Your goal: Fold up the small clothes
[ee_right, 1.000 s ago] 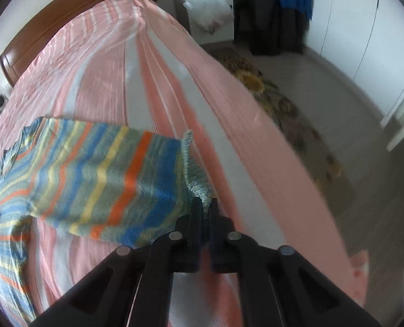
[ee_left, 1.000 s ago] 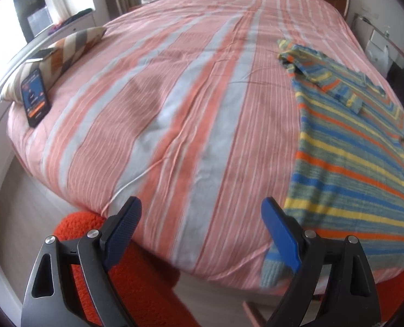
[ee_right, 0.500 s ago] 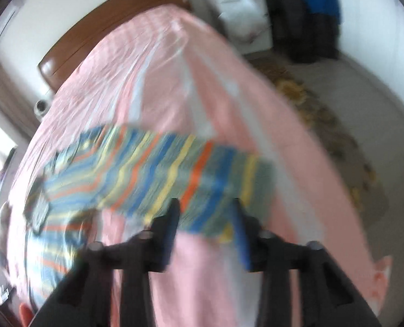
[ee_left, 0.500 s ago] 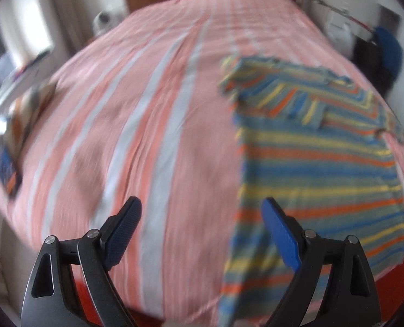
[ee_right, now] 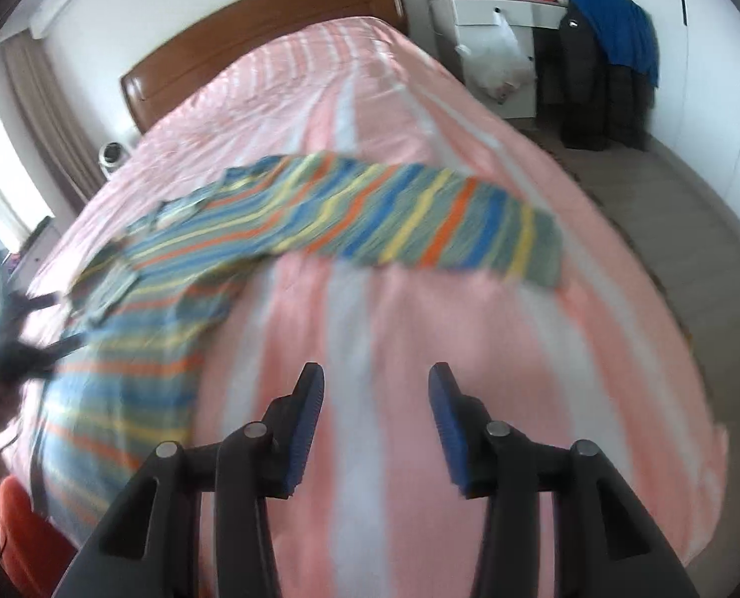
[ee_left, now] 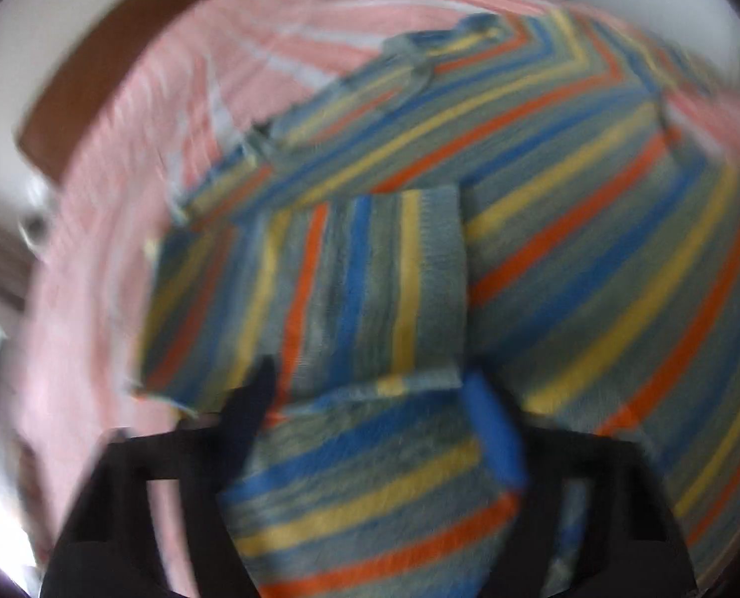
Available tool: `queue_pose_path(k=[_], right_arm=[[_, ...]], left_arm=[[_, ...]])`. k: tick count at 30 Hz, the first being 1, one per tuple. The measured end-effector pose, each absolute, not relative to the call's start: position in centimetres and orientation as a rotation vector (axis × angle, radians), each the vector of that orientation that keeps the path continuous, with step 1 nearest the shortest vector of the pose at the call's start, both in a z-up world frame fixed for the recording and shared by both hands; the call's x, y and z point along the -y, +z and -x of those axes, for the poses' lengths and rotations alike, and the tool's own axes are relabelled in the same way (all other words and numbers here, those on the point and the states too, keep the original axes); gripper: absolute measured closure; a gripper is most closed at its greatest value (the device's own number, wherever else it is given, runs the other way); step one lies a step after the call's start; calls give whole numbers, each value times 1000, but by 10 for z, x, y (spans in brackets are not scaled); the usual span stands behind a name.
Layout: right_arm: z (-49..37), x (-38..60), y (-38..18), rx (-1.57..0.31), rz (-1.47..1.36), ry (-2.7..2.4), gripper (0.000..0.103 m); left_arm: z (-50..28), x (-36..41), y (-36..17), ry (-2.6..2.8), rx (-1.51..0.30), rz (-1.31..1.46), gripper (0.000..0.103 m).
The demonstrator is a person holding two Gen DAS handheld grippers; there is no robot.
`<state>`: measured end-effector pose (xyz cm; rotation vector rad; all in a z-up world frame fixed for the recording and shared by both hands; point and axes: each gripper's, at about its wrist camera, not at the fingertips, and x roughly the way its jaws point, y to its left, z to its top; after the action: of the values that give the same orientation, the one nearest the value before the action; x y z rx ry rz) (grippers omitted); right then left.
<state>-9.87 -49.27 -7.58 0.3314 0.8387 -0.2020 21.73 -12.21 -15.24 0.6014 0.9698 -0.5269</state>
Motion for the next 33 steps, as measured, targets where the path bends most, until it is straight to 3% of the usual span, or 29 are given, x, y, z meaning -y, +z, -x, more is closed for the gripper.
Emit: queue_pose_path(k=[1,2,8,14,23,26,28,29,30,33], right_arm=[[105,484,-79,-831,-323,-196,59],[112,476,-83,-820,-310,-193,59],[135,453,-101,-781,-279,-217,59],[128,454,-109,-781,-286,-224,59],[123,451,-116,-791,-266,-233,59],[122,450,-119,-795,-254,-237,59],[122,450,-120,-794,-252,-237,59],[122,450,-120,-794,-254,-237,59],[122,450,-120,-793,-253,-237,59],[122,449,-121,-795,-243,-241,59]], left_arm=[[-226,115,-150,-519,-1005,-525,94],[-234,102,-144,-472,-1018,-455,98],[-276,-39,-87,-97,-904,-111,98],[-298,-185,-117,314,-1004,129,99],[-291,-192,-159,334,-1062,165,99],[-294,-198,-159,324,-1059,216,93],[-289,-206,-159,317,-1053,253,79],[-284,-216,-158,326,-1044,275,63],[-282,-223,-158,343,-1039,279,53],[-267,-245,-158,374,-1032,279,53]])
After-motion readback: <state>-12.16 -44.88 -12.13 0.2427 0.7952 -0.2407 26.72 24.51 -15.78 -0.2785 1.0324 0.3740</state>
